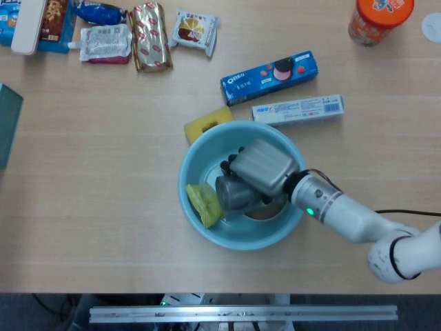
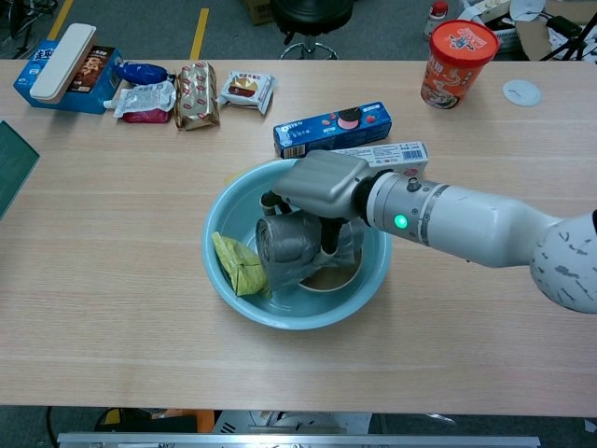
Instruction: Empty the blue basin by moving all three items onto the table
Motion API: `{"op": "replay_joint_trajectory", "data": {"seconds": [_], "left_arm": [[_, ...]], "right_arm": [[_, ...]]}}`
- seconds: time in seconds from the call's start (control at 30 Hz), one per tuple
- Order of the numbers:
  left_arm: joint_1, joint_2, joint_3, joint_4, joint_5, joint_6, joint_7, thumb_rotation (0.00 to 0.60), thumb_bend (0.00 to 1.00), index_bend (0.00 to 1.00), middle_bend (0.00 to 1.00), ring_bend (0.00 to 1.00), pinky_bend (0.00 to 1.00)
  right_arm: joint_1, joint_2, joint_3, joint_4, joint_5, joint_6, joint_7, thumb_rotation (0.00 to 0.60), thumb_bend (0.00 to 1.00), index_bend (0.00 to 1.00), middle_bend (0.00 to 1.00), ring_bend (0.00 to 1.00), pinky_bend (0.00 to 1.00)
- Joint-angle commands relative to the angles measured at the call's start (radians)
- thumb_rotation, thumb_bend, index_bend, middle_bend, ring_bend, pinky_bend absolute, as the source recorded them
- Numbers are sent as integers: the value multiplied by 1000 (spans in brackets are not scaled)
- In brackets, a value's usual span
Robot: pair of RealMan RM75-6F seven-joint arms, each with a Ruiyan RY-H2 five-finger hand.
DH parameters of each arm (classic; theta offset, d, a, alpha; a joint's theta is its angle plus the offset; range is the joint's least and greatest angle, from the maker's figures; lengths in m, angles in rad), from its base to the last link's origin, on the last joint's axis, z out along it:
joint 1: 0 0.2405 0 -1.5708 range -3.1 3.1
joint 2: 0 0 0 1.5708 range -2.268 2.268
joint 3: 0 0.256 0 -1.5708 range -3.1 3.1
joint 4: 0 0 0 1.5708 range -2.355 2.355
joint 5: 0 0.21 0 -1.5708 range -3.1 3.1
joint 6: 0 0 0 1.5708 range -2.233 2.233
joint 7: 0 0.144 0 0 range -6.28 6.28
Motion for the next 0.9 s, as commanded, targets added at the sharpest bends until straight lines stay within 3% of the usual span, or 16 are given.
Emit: {"op": "replay_joint_trajectory", "data": {"seconds": [0.03, 0.27, 0.47, 0.67, 0.9], "left_arm": [[-1, 1, -1, 0, 2, 1, 0, 600, 426, 435, 390, 322, 235], [1, 2, -2, -3, 7, 6, -2, 600, 427, 435, 390, 322, 235], [3, 3, 0, -1, 10, 8, -4, 600, 426, 435, 390, 322, 235], [7, 6, 3, -1, 12, 10, -11, 600, 426, 435, 391, 322, 235], [20, 13, 8, -6, 13, 22, -13, 600, 427, 435, 391, 322, 235]], "right_arm": [[-21, 47, 29, -27, -34, 36, 45, 600, 302, 758, 703, 723, 814], [-48, 152, 100, -35, -45, 91, 124, 600, 301, 758, 703, 723, 814], [-37, 188, 139, 44, 3, 117, 97, 600, 302, 758, 703, 722, 813], [-1, 139, 145, 184, 91, 92, 41, 600, 302, 758, 702, 722, 814], [36, 17, 129, 384, 146, 35, 4, 600, 301, 758, 702, 720, 813]]}}
